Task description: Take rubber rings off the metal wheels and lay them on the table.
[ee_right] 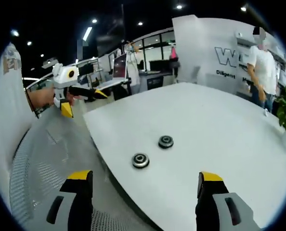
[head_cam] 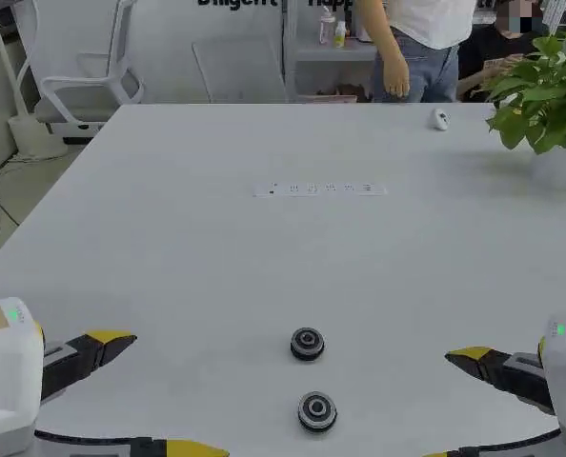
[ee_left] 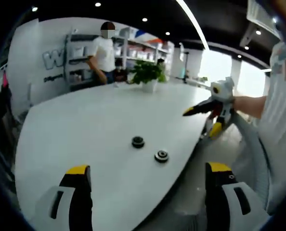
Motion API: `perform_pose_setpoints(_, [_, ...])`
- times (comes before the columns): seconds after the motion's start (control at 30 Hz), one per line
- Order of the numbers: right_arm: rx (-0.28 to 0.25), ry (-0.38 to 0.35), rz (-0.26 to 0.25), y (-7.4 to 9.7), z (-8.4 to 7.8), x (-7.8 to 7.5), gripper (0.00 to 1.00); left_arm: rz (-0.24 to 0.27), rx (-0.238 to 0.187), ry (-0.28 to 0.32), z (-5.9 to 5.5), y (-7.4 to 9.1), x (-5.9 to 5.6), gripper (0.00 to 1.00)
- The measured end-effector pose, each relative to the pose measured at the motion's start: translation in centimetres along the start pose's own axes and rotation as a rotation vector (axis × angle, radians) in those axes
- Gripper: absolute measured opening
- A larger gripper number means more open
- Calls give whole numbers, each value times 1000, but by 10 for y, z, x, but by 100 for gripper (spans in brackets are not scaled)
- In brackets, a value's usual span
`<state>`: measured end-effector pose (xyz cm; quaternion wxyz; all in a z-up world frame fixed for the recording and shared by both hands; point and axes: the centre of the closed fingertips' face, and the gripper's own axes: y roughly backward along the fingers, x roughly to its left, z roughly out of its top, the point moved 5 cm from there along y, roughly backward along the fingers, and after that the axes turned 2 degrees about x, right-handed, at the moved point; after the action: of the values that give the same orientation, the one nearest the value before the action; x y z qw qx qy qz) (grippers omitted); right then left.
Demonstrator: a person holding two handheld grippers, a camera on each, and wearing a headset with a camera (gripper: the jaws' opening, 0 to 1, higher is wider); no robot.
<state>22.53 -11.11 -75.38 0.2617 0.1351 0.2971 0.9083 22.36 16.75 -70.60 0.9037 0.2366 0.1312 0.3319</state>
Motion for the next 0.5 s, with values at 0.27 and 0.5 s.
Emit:
perform_pose_setpoints(0.27, [-2,2,-2,0,3,-3,90,-2,7,1,0,-2,0,100])
perform_pose_setpoints(0.5, [-5,3,-4,0,4,-4,90,3,6,3,0,-1,2,100])
